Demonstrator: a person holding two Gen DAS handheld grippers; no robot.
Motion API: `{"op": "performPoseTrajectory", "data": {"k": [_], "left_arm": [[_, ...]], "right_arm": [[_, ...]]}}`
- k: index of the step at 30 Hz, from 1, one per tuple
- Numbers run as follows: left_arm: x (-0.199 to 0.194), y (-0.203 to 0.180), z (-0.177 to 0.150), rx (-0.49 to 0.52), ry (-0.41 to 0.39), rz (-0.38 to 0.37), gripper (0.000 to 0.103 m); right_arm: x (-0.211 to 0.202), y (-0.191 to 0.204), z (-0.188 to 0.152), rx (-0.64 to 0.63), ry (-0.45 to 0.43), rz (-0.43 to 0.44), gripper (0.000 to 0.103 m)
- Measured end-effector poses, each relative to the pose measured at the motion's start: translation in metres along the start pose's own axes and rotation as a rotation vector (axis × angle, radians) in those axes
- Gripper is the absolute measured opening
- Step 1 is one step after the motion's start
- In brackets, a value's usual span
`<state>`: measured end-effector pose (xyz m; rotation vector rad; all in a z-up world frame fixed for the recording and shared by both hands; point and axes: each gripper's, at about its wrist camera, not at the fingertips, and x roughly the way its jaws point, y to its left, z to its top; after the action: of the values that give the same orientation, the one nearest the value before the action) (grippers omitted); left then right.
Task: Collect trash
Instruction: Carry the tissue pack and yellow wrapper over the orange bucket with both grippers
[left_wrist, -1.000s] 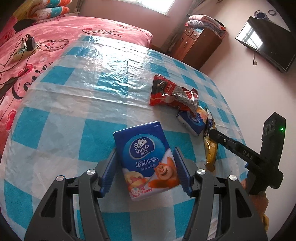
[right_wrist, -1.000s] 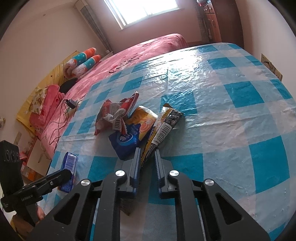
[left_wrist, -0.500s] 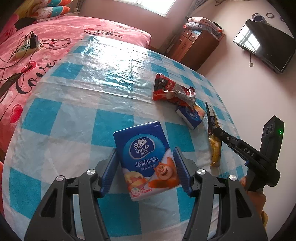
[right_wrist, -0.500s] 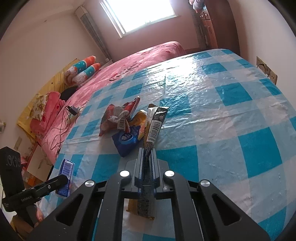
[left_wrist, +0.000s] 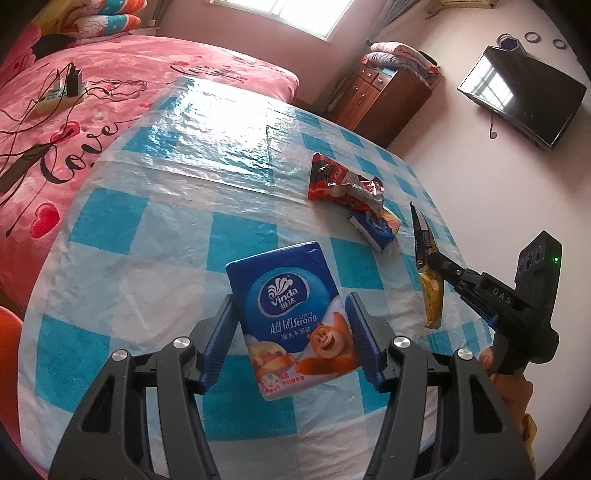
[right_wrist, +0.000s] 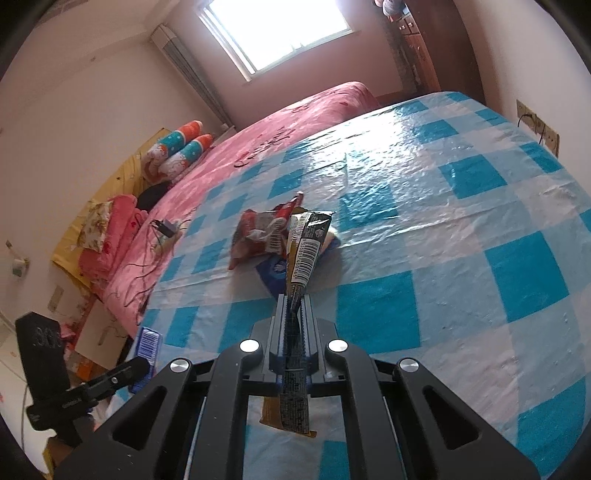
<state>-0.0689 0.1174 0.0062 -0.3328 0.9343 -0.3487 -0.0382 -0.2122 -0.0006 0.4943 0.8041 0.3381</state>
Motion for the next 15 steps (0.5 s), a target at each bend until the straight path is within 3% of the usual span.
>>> {"op": "performPoseTrajectory", "data": {"k": [15], "left_arm": [[-0.027, 0.024, -0.011, -0.024, -0.024, -0.025, 0.061]], "right_arm": [[0.009, 0.044, -0.019, 0.019, 0.100, 0.141, 0.008]]}}
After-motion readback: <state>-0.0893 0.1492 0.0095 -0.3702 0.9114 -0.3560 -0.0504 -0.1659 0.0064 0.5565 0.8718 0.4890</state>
